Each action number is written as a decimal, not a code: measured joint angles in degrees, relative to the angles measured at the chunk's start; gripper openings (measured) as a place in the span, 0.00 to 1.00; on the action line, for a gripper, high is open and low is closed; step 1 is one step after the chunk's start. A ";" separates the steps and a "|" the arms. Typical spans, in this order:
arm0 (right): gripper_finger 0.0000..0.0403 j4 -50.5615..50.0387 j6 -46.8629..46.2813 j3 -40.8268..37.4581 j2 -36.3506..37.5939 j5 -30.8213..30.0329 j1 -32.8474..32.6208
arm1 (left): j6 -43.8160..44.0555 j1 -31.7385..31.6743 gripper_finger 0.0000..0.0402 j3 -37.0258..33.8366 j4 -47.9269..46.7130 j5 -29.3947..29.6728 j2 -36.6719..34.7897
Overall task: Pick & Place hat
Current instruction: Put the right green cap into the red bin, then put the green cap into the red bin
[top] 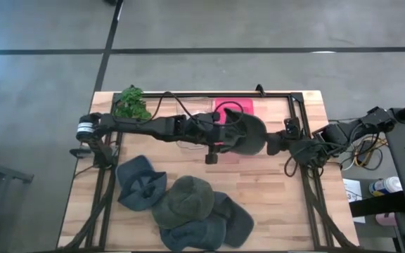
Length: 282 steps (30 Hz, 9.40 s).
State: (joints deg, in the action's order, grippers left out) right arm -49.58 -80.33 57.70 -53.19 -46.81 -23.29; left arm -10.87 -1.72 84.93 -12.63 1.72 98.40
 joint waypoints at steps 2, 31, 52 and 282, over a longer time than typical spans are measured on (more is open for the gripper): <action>0.03 0.02 3.52 -0.07 -0.33 -0.11 0.92 | 0.02 0.02 0.38 0.00 -0.53 3.30 -0.72; 0.03 -2.01 74.72 6.56 -36.83 -1.18 23.24 | 19.89 4.23 0.38 -11.73 -14.42 21.46 -19.20; 0.32 -2.37 79.26 12.12 -45.25 9.94 25.47 | 21.24 4.90 0.38 -13.97 -13.57 21.52 -19.26; 0.40 -26.69 27.32 18.08 -23.72 20.74 -20.46 | -16.04 20.37 0.05 20.69 -16.14 0.74 13.13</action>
State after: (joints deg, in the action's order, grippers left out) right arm -76.27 -53.02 75.78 -76.90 -26.07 -43.76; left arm -26.91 18.65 105.62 -28.77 2.46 111.53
